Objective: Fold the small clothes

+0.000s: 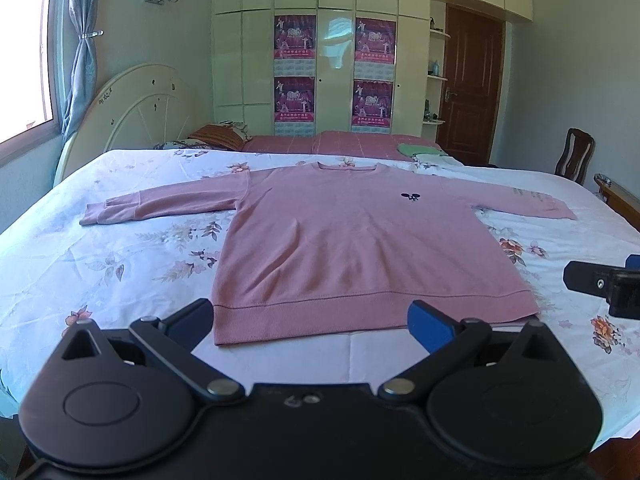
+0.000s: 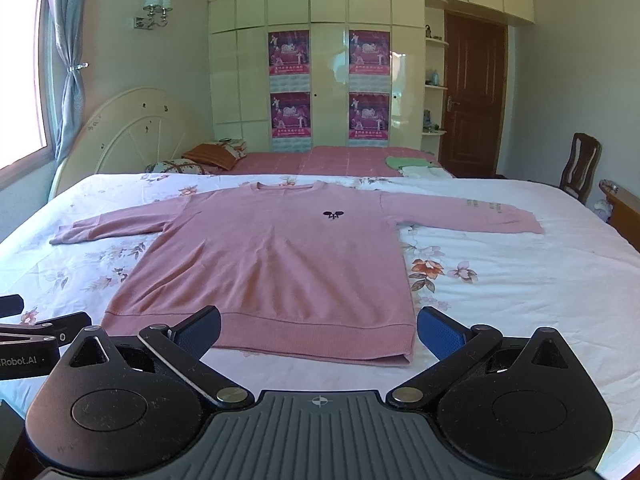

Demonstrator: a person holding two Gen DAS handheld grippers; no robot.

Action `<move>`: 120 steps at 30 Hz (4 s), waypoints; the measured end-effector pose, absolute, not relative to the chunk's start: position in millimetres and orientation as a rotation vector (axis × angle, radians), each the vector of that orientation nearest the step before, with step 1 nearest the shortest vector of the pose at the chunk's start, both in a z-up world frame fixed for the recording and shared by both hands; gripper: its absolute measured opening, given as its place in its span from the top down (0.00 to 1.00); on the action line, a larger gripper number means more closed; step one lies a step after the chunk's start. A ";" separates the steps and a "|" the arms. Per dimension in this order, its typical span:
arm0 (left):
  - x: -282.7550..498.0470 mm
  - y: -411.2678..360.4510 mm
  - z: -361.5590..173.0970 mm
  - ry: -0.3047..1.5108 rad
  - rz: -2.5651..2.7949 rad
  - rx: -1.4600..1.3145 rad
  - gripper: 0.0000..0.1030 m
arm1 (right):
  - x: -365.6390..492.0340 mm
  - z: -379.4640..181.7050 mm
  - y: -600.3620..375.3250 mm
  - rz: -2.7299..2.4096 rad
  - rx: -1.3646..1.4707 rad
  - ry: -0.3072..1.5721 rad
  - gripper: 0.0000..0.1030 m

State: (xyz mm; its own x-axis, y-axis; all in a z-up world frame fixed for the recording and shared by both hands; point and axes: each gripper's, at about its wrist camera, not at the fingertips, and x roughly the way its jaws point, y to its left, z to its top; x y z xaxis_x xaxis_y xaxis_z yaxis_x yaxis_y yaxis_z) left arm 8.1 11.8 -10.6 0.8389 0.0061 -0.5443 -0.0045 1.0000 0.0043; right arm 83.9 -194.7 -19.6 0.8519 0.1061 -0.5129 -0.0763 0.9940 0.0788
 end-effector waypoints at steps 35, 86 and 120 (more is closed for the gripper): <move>253.4 -7.4 -33.1 0.612 0.019 0.003 0.13 | 287.0 -39.2 -388.4 -0.136 0.243 0.542 0.00; 376.9 -24.6 -94.4 0.813 0.101 0.053 0.01 | 425.9 -139.8 -657.9 -0.444 0.619 0.584 0.95; 402.1 172.3 -108.0 0.789 -0.008 -0.126 0.45 | 483.0 -117.1 -161.1 0.218 0.189 0.675 0.95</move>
